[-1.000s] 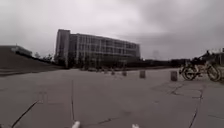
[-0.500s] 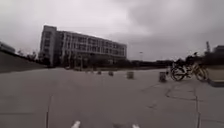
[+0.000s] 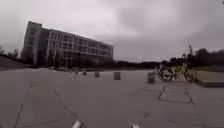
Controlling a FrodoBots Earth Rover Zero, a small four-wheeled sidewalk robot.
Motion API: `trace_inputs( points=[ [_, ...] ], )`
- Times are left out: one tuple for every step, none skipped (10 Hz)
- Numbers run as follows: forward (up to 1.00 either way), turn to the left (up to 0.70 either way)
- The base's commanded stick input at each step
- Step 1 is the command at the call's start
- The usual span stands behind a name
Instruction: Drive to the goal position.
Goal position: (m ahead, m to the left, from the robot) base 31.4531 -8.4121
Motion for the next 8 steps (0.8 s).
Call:
trace_inputs(
  points=[
    [0.70,0.00],
    [0.70,0.00],
    [0.70,0.00],
    [0.70,0.00],
    [0.70,0.00],
    [0.70,0.00],
    [0.70,0.00],
    [0.70,0.00]
  ],
)
